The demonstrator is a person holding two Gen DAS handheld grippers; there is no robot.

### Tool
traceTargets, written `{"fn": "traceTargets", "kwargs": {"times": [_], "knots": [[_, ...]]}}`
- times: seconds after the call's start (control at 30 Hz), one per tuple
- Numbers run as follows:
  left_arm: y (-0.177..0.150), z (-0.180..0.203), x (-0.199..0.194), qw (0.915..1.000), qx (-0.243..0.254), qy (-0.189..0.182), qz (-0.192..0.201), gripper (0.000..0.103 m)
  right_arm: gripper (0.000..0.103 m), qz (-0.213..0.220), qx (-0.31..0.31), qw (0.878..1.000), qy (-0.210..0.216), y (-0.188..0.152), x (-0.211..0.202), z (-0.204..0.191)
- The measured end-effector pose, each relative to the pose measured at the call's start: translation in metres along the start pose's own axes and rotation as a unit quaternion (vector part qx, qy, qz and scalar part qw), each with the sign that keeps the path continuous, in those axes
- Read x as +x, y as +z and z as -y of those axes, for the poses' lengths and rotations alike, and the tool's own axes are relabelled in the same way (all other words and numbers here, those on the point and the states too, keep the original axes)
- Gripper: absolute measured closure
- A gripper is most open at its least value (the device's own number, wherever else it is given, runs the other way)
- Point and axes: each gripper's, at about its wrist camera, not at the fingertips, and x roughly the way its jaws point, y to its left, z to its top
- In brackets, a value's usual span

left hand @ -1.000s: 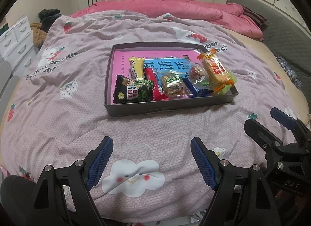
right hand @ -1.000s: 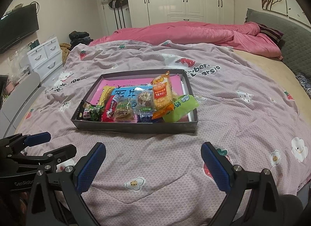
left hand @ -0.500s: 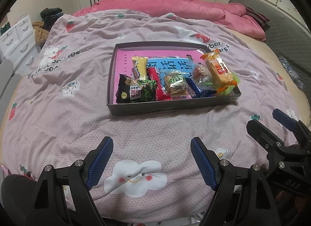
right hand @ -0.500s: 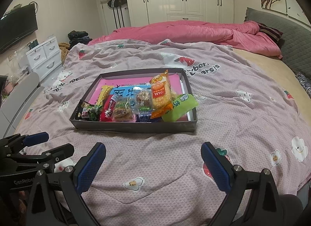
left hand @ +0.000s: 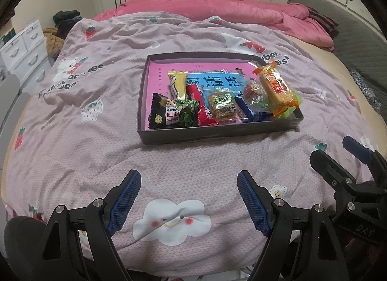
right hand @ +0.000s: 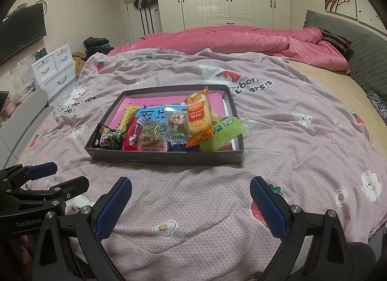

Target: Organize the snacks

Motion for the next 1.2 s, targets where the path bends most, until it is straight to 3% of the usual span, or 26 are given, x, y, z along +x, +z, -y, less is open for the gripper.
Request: {"fn": "traceTargets", "kwargs": {"times": [1.2], "knots": [[-0.0008, 0.0018, 0.0022, 0.9999, -0.003, -0.009, -0.009, 0.02, 0.004, 0.0, 0.003, 1.0, -0.001, 0.0007, -0.0007, 0.0023]]}}
